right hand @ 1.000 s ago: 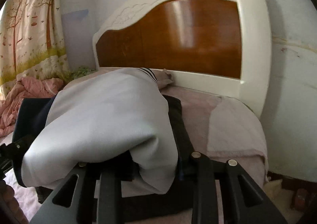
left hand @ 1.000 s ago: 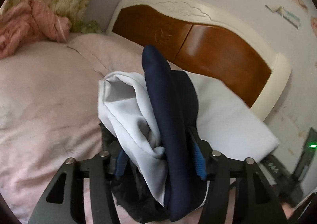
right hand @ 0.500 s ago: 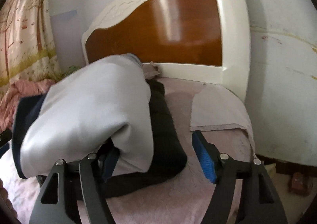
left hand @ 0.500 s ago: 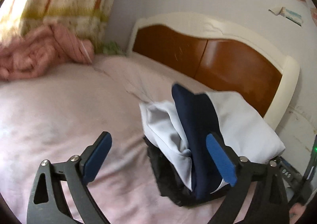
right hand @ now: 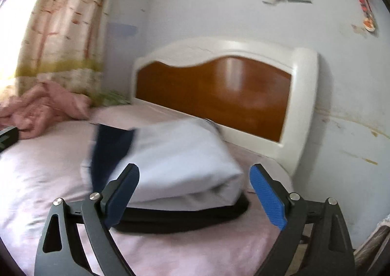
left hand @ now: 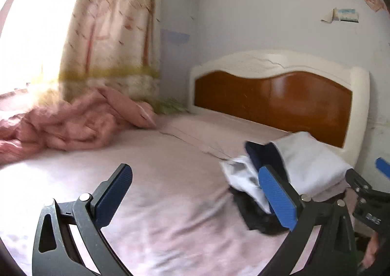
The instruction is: Fold large clothes
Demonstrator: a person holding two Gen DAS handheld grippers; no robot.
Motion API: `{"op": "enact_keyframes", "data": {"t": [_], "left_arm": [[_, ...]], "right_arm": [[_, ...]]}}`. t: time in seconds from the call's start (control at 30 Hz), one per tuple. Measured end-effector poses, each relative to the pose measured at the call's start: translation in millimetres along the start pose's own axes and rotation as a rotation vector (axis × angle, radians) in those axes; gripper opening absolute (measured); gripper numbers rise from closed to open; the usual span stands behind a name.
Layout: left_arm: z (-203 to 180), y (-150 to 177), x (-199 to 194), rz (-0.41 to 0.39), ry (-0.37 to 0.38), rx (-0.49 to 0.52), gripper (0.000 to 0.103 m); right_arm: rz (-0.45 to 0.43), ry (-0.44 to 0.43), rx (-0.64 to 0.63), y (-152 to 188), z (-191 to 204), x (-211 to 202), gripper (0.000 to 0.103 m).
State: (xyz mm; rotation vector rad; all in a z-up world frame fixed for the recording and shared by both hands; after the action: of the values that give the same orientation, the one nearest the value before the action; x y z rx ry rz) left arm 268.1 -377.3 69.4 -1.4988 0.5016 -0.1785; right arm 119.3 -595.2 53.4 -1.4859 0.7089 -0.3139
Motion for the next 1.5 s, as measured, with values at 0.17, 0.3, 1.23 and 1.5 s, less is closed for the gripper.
{"op": "enact_keyframes", "data": {"t": [0.17,0.3,1.23,1.5], "left_arm": [[28.1,4.1,-24.8,-0.015,-0.016,0.025,0.103],[51.0,22.9,-30.8,0.016,-0.025,-0.005,0.103],[96.3,115.9,-9.4,0.096,-0.095,-0.02,0.103],[99.0,113.7,-16.8,0.057,-0.129,-0.011,0.103]], "right_arm": [[-0.054,-0.101,-0.018,-5.5,43.3,-32.8,0.103],[-0.025,-0.114,0.0,3.1,56.4,-36.3,0.103],[0.08,-0.229,0.017,75.8,102.1,2.8,0.103],[0.065,-0.237,0.0,75.6,108.0,-5.6,0.103]]}}
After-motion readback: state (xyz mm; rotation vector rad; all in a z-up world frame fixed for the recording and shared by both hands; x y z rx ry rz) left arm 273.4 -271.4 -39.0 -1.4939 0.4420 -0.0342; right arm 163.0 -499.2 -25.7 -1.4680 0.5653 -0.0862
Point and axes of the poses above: each gripper's, at about its wrist camera, not at the fingertips, and x roughly the way its jaws point, z to its left, y to its underside, the point moved 10 cm from there along x, roughly the way its jaws point, and after that the axes turned 5 degrees about -y, right-handed, at the moved point
